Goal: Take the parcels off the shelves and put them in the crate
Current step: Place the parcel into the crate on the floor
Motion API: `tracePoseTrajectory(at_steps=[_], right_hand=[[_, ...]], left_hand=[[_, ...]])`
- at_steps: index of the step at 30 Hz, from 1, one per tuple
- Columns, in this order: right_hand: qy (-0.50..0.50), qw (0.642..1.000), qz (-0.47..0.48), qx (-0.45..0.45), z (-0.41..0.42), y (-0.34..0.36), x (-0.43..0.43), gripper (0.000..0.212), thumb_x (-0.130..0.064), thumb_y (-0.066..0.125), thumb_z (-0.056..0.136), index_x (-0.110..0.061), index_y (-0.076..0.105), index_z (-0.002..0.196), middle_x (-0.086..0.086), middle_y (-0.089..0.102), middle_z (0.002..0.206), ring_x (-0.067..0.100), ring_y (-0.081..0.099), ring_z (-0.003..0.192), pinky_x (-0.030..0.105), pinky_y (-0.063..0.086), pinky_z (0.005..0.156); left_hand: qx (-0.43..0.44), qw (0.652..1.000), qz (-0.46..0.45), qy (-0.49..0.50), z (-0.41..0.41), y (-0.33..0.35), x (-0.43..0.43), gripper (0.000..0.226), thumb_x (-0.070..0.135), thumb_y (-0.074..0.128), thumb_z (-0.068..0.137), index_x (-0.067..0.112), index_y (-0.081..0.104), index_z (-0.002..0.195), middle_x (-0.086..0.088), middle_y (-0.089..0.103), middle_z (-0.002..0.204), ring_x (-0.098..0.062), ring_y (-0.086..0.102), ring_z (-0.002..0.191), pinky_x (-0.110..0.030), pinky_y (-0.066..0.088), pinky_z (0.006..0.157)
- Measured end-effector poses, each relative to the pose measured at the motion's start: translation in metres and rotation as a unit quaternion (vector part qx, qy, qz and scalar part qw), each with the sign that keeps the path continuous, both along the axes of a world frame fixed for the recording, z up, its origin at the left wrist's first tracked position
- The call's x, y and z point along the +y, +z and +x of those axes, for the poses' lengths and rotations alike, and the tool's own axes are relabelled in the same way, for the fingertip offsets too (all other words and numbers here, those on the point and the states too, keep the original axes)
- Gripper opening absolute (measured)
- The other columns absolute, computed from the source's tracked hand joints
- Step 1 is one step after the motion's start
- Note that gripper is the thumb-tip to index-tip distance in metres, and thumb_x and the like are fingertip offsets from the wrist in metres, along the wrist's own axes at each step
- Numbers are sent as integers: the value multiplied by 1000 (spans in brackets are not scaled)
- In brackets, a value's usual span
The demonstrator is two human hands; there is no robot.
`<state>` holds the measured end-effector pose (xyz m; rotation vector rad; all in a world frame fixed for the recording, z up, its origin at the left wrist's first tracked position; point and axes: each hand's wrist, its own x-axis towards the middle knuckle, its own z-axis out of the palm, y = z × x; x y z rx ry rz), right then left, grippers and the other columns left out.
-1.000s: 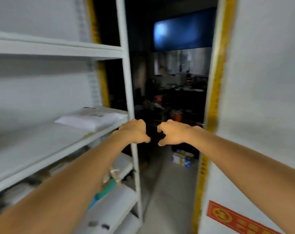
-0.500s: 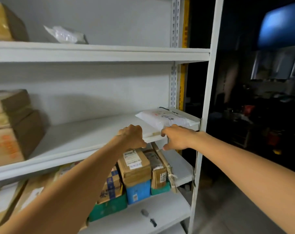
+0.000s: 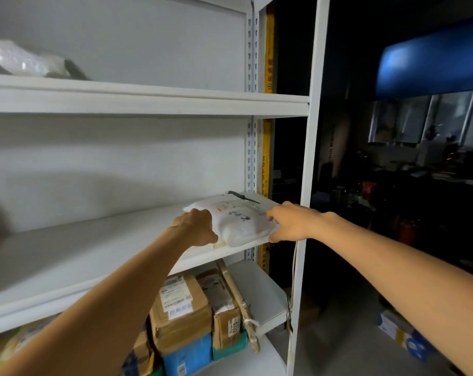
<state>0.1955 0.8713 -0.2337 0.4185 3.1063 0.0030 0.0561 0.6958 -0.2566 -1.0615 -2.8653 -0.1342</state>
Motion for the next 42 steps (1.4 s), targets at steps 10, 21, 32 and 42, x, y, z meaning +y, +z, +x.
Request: tracePoseTrajectory(at_steps=[10, 21, 32, 42], right_hand=[[27, 998, -54, 27, -56, -4, 58, 46, -53, 55, 92, -9, 58, 105, 6, 53, 97, 19, 54, 81, 31, 44, 64], [48, 980, -185, 63, -118, -40, 103, 43, -43, 54, 95, -6, 48, 114, 9, 56, 105, 20, 53, 91, 27, 36, 61], [-67, 883, -465, 5, -133, -54, 118, 90, -23, 90, 64, -8, 38, 136, 6, 57, 115, 23, 56, 103, 38, 54, 75], [-14, 792, -608, 58, -112, -59, 108, 81, 6, 73, 77, -30, 42, 143, -7, 67, 102, 12, 66, 85, 25, 53, 50]], left_hand=[[-5, 992, 98, 80, -33, -6, 33, 29, 36, 66, 85, 19, 64, 108, 1, 55, 88, -19, 53, 75, -23, 36, 54], [-275, 888, 299, 216, -49, -31, 77, 62, 52, 71, 79, 3, 56, 113, -16, 63, 112, -24, 65, 80, -26, 56, 57], [-431, 766, 433, 201, -46, -38, 78, 73, -4, 81, 68, 2, 47, 132, -15, 61, 125, -33, 60, 114, -47, 51, 96], [-410, 728, 529, 149, -30, -53, 65, 94, -21, 78, 59, 20, 38, 134, -13, 54, 123, -37, 55, 114, -58, 49, 93]])
